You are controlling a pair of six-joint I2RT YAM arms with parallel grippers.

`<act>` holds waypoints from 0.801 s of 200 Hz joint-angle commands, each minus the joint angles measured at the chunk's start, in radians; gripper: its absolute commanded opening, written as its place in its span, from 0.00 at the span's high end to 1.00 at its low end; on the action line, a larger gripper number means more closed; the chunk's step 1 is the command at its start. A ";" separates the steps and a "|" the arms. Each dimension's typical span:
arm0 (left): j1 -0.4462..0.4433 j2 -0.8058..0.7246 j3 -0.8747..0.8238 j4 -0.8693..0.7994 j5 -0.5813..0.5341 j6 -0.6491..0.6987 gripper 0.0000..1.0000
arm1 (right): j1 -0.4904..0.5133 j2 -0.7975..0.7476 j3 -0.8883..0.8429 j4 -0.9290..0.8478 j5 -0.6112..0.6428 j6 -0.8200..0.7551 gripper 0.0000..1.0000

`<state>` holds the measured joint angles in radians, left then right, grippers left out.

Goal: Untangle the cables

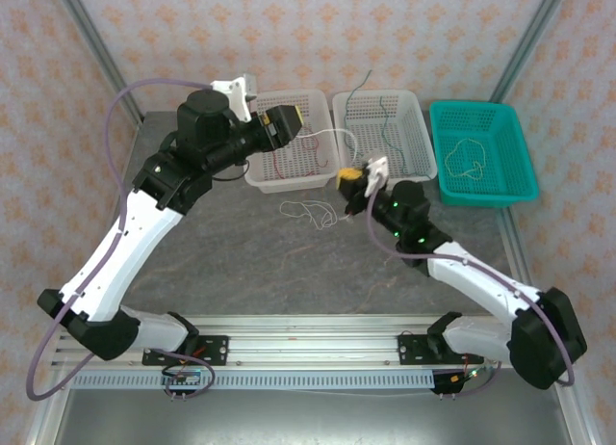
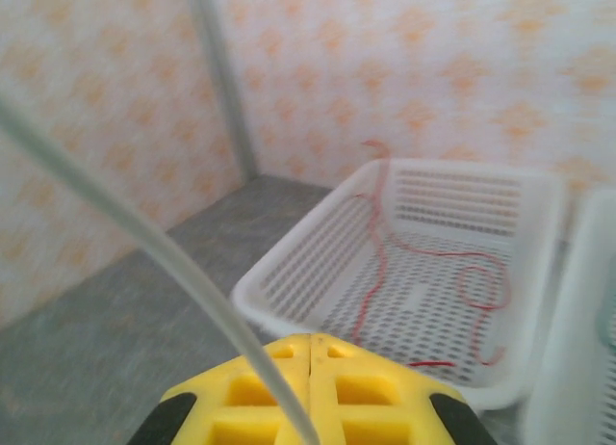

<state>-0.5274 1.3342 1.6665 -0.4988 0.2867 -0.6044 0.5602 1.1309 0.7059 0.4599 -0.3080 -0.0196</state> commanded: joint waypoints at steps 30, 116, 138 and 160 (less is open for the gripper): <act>0.006 -0.124 -0.128 0.086 -0.037 0.100 0.25 | -0.287 -0.004 0.206 -0.207 0.135 0.349 1.00; 0.005 -0.220 -0.322 0.137 -0.018 0.075 0.25 | -0.821 0.444 0.504 -0.334 0.139 0.752 1.00; 0.006 -0.214 -0.330 0.133 0.026 0.092 0.25 | -0.866 0.553 0.599 -0.417 0.144 0.721 1.00; 0.004 -0.203 -0.330 0.069 0.065 0.159 0.25 | -0.875 0.667 0.759 -0.667 0.255 0.662 1.00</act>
<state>-0.5274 1.1374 1.3441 -0.4007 0.3008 -0.5198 -0.3115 1.7264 1.3041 0.0269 -0.1516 0.6647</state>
